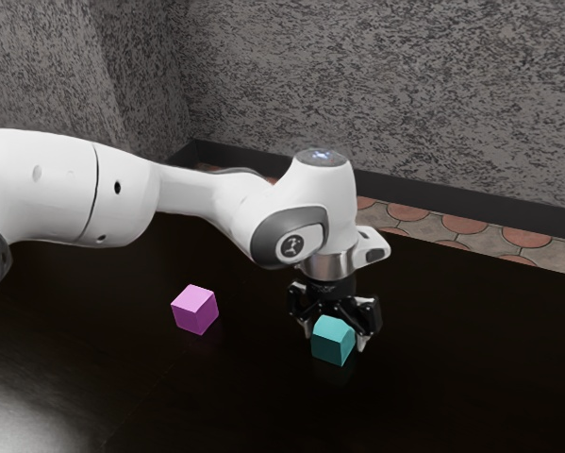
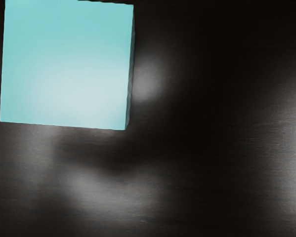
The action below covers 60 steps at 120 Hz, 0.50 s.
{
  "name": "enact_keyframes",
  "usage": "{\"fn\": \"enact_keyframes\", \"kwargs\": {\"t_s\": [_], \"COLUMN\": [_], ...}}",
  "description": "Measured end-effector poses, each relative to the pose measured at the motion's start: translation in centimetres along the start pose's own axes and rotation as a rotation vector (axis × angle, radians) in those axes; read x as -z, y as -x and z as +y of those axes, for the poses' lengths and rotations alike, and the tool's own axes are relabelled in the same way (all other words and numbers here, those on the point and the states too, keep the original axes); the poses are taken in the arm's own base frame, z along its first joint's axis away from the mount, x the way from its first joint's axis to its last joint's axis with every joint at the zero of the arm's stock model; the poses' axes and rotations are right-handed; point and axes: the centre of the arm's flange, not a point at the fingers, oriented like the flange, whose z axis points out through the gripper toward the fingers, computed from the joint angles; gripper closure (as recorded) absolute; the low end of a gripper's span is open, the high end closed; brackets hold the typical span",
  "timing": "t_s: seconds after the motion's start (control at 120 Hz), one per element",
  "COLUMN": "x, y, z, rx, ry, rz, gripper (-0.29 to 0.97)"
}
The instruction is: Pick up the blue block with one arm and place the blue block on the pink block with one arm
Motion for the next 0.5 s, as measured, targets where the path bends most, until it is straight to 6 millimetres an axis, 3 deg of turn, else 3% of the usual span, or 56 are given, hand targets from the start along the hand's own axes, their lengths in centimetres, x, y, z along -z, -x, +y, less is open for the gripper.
{"fn": "enact_keyframes", "kwargs": {"t_s": [0.275,0.5], "x": [-1.7,-2.5], "y": [-1.6,-4.4], "z": [-1.1,-1.9], "rx": [-0.096,-0.154], "ry": [0.016,0.031], "rz": [0.01,0.031], "gripper": [0.0,0.0]}}
